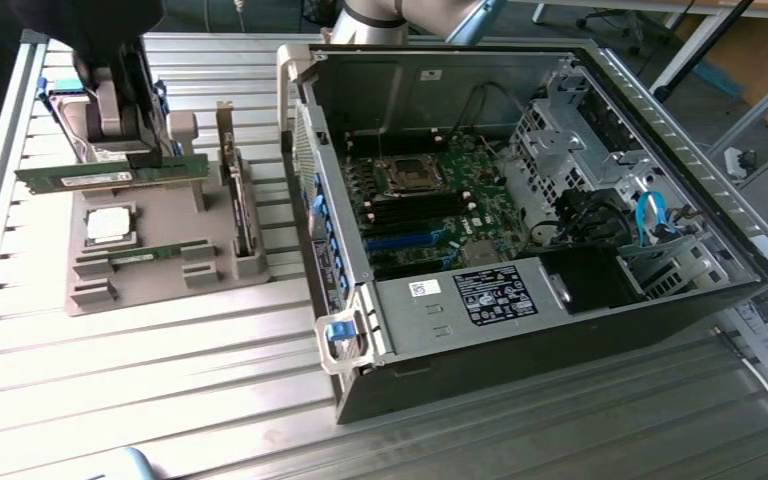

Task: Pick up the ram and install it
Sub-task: 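Pick up the ram and move it above insertion slot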

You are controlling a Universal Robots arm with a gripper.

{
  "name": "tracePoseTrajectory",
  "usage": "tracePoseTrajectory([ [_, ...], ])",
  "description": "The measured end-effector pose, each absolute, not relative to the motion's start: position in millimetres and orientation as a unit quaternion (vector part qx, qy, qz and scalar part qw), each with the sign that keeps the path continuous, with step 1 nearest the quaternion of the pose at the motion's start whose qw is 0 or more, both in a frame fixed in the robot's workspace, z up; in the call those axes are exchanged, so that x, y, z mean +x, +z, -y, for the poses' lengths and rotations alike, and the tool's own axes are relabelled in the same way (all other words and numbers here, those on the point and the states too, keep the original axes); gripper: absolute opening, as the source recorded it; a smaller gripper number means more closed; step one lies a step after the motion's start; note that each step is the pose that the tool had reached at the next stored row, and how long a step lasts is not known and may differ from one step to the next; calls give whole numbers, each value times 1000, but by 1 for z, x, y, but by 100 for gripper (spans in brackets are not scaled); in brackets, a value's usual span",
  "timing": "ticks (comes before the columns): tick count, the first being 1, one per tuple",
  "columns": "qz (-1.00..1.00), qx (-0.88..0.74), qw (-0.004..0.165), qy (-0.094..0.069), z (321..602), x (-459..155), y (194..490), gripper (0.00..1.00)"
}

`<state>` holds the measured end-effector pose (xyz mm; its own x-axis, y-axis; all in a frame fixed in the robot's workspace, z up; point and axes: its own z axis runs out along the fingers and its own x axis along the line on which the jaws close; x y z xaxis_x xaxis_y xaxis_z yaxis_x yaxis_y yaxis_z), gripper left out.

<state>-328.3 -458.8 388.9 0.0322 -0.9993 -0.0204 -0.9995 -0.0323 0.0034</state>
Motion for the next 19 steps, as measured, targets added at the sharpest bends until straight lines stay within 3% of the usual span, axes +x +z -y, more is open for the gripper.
tracePoseTrajectory([
  [19, -696, -718, 6, 9, 459, -314, 390, 12],
])
